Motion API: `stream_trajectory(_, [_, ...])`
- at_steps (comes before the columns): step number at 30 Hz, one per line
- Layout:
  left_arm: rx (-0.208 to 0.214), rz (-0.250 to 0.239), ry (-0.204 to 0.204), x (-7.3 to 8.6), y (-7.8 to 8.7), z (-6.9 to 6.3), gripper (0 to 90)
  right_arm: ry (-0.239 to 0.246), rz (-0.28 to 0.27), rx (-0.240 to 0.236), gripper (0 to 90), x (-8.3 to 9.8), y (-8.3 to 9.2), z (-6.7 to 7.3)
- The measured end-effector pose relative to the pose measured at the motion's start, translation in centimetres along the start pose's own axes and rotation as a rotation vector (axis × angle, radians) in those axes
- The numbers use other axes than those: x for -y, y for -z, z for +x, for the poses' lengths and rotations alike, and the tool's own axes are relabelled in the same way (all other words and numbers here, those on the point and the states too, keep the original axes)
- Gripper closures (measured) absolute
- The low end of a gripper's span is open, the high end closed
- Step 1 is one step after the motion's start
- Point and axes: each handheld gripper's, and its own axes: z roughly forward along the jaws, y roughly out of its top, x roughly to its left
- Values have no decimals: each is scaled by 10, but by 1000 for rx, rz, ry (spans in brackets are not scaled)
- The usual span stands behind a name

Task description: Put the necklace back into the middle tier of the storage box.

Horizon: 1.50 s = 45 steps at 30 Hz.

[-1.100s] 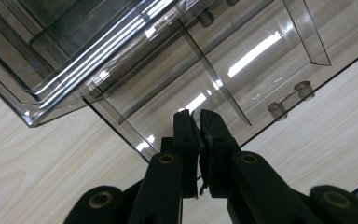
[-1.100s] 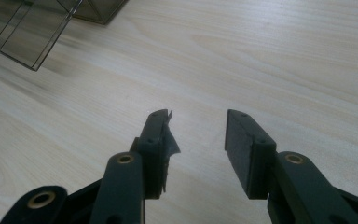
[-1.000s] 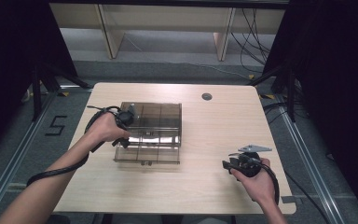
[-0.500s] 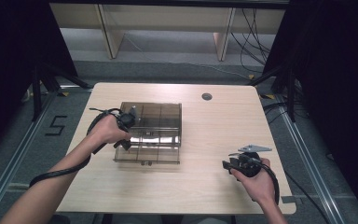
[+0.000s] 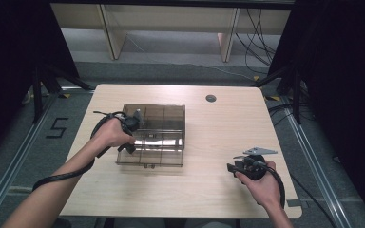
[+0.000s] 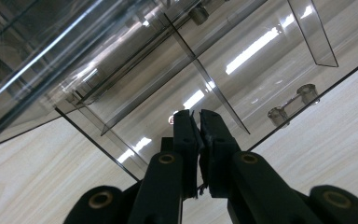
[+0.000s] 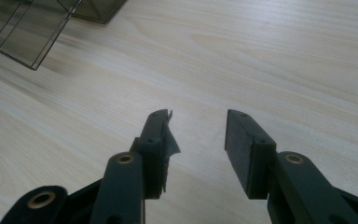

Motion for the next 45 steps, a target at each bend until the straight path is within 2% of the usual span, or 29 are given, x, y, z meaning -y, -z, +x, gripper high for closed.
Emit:
stream_trajectory(12, [-6, -1, 3, 0, -2, 0, 851, -5, 2, 1, 603, 0, 0, 0])
stream_trajectory(22, [-9, 16, 1, 2, -7, 2, 851, -5, 5, -7, 602, 0, -1, 1])
stream_trajectory(24, [-9, 19, -2, 2, -8, 2, 850, -3, 5, -7, 602, 0, -1, 0])
stream_trajectory(25, [-10, 20, -2, 2, -9, 2, 850, 21, -5, -3, 602, 0, -2, -1])
stream_trajectory(27, [-10, 19, 4, 2, -10, 1, 850, -4, 10, -3, 602, 0, -1, 1])
stream_trajectory(28, [-11, 20, 3, 2, -10, 1, 850, 31, -11, -4, 602, 0, -2, -2])
stream_trajectory(29, [-12, 23, 1, 3, -11, 1, 850, 20, -5, -4, 602, 0, -2, -1])
stream_trajectory(45, [-23, 38, -9, 2, -16, -3, 849, 30, -7, -6, 601, 0, -3, -1])
